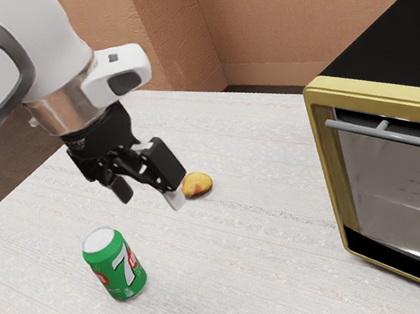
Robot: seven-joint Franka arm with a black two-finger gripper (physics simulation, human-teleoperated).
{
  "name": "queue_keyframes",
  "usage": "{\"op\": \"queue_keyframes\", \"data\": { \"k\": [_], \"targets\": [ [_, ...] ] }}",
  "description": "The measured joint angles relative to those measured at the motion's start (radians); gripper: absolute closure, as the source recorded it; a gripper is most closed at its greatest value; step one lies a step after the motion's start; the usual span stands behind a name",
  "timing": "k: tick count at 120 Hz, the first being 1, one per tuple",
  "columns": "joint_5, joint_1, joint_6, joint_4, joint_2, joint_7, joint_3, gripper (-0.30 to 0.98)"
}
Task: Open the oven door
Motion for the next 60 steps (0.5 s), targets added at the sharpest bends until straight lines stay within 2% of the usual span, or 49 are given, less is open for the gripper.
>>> {"op": "queue_keyframes", "data": {
  "k": [24, 36, 50, 60],
  "targets": [
    [-0.016, -0.185, 0.037, -0.008, -0.017, -0.236, -0.013, 0.0],
    [-0.037, -0.259, 0.183, -0.004, 0.043, -0.321, -0.022, 0.0],
    [-0.112, -0.333, 0.389, -0.005, 0.058, -0.459, -0.036, 0.0],
    [-0.079, -0.353, 0.516, -0.005, 0.078, -0.62, -0.041, 0.0]
  ]
}}
